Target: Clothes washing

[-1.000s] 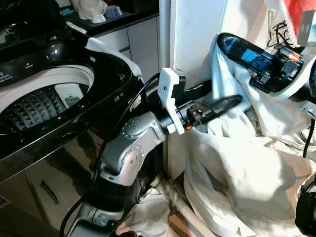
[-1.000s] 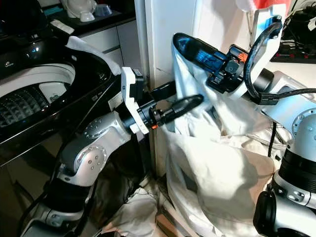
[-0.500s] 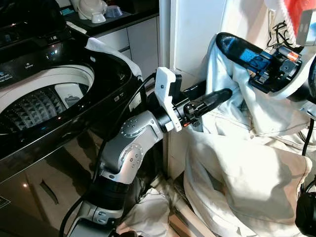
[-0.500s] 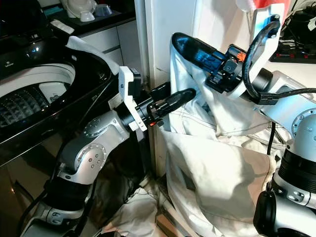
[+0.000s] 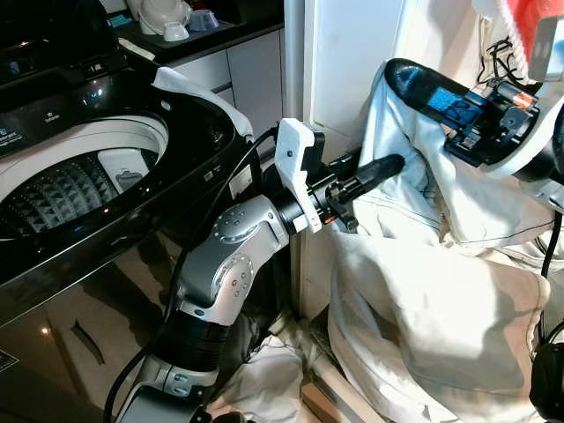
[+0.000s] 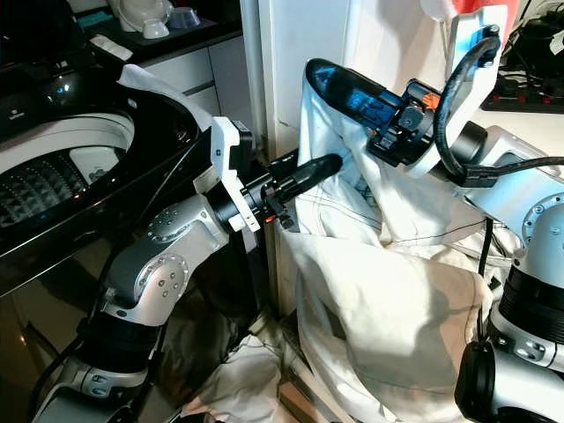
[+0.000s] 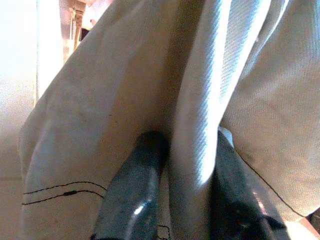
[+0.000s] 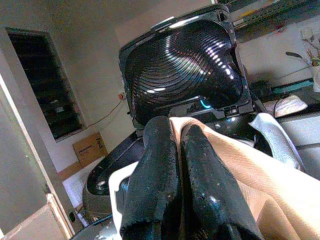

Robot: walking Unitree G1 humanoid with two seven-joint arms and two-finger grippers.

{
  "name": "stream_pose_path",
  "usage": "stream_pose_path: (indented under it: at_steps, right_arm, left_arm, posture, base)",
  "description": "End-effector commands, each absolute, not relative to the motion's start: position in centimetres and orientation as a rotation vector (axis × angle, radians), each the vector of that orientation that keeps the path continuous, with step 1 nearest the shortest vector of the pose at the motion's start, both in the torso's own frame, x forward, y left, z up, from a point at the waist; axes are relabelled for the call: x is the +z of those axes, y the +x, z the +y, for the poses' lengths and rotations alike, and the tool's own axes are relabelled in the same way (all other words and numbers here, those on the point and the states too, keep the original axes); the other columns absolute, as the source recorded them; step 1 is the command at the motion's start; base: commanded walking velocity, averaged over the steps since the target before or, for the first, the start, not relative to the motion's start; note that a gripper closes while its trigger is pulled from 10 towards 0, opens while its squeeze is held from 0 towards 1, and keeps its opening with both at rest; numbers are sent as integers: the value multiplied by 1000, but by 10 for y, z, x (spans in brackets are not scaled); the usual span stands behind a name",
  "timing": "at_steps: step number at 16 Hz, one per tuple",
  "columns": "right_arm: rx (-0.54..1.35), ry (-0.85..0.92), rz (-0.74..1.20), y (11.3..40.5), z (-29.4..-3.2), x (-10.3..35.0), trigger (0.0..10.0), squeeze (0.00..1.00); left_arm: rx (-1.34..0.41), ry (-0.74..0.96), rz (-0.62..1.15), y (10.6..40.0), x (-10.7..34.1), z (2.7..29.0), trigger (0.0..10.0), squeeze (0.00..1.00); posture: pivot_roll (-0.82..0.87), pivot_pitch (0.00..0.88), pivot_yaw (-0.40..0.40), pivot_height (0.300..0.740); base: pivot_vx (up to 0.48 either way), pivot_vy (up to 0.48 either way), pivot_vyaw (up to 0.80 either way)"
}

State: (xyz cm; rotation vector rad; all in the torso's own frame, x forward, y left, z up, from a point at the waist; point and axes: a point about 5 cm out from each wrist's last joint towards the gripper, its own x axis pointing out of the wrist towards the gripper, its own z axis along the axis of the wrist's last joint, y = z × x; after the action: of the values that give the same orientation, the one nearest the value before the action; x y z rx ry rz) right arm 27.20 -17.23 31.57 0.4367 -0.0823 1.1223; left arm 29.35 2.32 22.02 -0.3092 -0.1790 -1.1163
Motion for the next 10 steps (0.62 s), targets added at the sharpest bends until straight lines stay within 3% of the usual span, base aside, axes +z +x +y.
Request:
stream_pose_path:
  at_steps: [1,2,3,4,5,8,9,10]
  right_arm:
    - [1166,395,-152,263,-168,329,0,0]
    - [1162,394,-151,264,-168,329,0,0]
    - [1156,394,-158,264,-169,330,3608,0]
    - [1132,402,-165,265,-171,330,10000,851]
    - [1104,450,-186,269,-176,333,10000,1000]
    - [1067,418,-218,269,-184,339,10000,1000]
    - [1067,375,-222,266,-186,339,10000,0]
    - [1071,336,-229,262,-187,339,10000,0]
  left_arm:
    - [-1086,-286,-150,298,215,26,0,0]
    - [-1082,-288,-151,299,216,27,0,0]
    - [-1055,-290,-162,302,217,31,0,0]
    - [-1020,-283,-178,307,220,36,0,0]
    - [-966,-272,-204,315,225,46,0,0]
    - [-832,-184,-293,335,251,79,0,0]
    - [-755,-110,-348,345,273,102,0,0]
    - [-671,-37,-404,353,295,126,0,0]
  posture:
    - [-21,0,66,740]
    - [-21,0,66,740]
    - [-21,0,67,740]
    - [-21,0,69,740]
    - [-19,0,68,740]
    - [-11,0,63,740]
    - [-7,0,61,740]
    - [-7,0,61,740]
  base:
    - [0,0,0]
    - [0,0,0]
    - [0,0,0]
    - [0,0,0]
    - [0,0,0]
    - [0,0,0]
    - [0,0,0]
    - [0,0,0]
